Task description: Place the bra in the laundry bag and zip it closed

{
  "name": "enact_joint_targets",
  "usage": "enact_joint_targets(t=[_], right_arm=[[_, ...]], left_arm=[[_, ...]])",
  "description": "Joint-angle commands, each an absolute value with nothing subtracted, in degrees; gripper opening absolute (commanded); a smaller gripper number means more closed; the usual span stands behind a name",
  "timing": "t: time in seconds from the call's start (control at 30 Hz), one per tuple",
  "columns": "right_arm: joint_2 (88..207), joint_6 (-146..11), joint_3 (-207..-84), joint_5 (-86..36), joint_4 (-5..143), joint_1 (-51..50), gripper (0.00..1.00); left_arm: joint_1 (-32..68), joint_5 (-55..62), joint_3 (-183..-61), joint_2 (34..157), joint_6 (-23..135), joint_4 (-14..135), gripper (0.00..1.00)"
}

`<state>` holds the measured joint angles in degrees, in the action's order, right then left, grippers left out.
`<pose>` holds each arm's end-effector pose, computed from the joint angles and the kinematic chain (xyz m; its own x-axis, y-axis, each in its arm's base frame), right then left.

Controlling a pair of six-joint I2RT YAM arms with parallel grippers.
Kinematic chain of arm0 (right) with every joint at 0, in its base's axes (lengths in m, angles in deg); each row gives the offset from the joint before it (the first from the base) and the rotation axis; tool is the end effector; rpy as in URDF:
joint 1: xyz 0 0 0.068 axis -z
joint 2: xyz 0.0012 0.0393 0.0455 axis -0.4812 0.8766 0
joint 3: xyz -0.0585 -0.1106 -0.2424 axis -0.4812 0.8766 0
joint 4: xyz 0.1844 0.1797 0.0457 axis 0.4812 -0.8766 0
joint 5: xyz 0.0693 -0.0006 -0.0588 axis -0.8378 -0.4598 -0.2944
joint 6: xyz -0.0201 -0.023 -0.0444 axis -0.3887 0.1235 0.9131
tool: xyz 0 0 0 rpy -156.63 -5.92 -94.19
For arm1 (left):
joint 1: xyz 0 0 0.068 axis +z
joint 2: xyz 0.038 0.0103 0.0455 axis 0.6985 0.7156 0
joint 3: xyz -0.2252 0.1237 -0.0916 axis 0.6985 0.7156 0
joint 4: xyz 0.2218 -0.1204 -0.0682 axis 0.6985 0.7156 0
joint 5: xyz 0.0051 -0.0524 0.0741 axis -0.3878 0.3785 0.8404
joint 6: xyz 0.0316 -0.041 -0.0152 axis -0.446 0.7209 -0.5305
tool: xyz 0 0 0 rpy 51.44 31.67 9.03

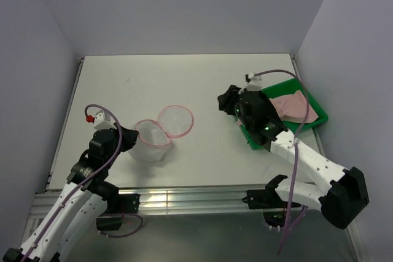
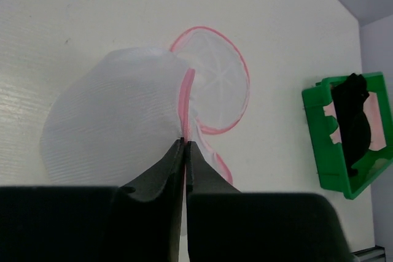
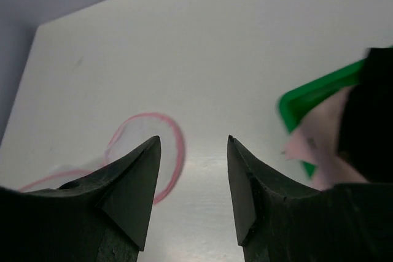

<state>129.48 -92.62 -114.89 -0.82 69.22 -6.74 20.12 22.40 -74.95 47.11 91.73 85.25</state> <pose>0.2123 0.1391 0.2961 -0.3953 0.3381 -0.8541 -0.1546 0.8920 0.4247 0.1213 -0.0473 0.2402 -0.4408 -0.5965 -0.6707 -0.1111 0.7777 -0.6187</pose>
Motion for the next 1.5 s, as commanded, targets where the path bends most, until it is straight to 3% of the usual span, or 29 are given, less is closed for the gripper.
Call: enact_joint_targets(t=[0.0,0.07,0.17,0.2,0.3,0.67,0.77,0.87,1.0,1.27,1.47], right_arm=[[126.4,-90.4,-111.8,5.1,63.2,0.8,0.54],[125.7,-90.0,-111.3,5.4,62.2,6.2,0.54],[127.7,-88.6,-111.9,6.6,60.0,11.3,0.57],[129.7,-88.0,-112.3,7.1,59.2,12.2,0.65],[133.4,-87.5,-112.3,7.1,59.4,14.4,0.69],[149.2,-87.5,-119.0,8.7,59.1,17.0,0.58],[151.0,-88.0,-120.3,9.5,58.8,17.3,0.44],[149.8,-88.6,-120.4,10.7,58.8,17.4,0.14],[143.8,-89.2,-118.6,12.5,59.5,17.2,0.0],[122.8,-86.2,-116.4,13.5,59.7,14.0,0.0],[112.2,-83.7,-120.3,12.5,55.2,3.9,0.0]], left_arm=[[20.4,24.3,-76.2,44.7,93.1,84.3,0.11],[20.4,25.1,-77.2,43.6,93.0,85.4,0.17],[20.4,25.3,-80.1,42.6,90.6,87.1,0.47],[20.4,24.8,-81.1,42.5,89.8,86.8,0.62],[20.4,23.2,-84.5,43.3,86.5,86.5,0.77],[20.5,17.2,-88.6,42.1,74.9,84.7,0.81],[20.4,16.1,-88.9,41.8,74.1,85.1,0.81],[20.5,15.4,-88.9,41.7,73.8,85.1,0.81],[21.1,14.1,-88.7,41.7,73.5,84.3,0.81],[23.6,11.1,-88.5,42.0,73.4,83.9,0.81],[23.7,11.2,-88.3,42.8,73.7,83.4,0.82]])
